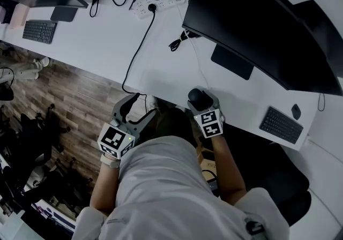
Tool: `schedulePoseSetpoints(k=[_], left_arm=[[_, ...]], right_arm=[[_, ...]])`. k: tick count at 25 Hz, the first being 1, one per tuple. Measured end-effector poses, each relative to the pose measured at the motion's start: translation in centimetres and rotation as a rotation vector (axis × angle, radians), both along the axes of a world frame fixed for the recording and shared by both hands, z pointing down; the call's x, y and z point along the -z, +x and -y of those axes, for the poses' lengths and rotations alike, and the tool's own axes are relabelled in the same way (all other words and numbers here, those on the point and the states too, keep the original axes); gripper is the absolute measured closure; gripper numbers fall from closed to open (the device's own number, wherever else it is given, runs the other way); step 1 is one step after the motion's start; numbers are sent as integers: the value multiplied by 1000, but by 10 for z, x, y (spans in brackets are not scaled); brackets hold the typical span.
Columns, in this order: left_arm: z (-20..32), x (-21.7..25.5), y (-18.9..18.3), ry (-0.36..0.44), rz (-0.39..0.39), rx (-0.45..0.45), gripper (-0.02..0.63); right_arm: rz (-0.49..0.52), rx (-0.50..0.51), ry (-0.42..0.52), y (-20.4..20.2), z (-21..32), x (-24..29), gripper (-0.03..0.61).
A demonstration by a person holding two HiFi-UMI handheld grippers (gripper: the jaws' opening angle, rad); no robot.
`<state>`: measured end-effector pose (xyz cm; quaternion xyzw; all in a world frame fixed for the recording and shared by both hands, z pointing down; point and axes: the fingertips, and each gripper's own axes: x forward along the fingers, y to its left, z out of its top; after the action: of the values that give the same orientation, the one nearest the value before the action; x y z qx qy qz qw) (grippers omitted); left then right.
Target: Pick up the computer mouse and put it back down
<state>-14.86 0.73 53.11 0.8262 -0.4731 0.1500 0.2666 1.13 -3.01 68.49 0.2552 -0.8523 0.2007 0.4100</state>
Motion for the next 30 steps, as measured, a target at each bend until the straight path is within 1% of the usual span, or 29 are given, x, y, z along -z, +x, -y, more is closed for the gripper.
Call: schedulePoseSetpoints(k=[6, 12, 23, 30], left_arm=[[10, 12, 2, 33, -13, -20, 333], [21, 25, 9, 71, -31, -54, 333], [47, 62, 35, 170, -67, -138, 333], [57, 88, 54, 232, -92, -193, 333]], right_arm=[[50, -46, 51, 1, 14, 28, 278], [140, -99, 101, 1, 25, 71, 278], [278, -199, 233, 17, 36, 156, 278], [346, -231, 348, 29, 30, 207, 279]])
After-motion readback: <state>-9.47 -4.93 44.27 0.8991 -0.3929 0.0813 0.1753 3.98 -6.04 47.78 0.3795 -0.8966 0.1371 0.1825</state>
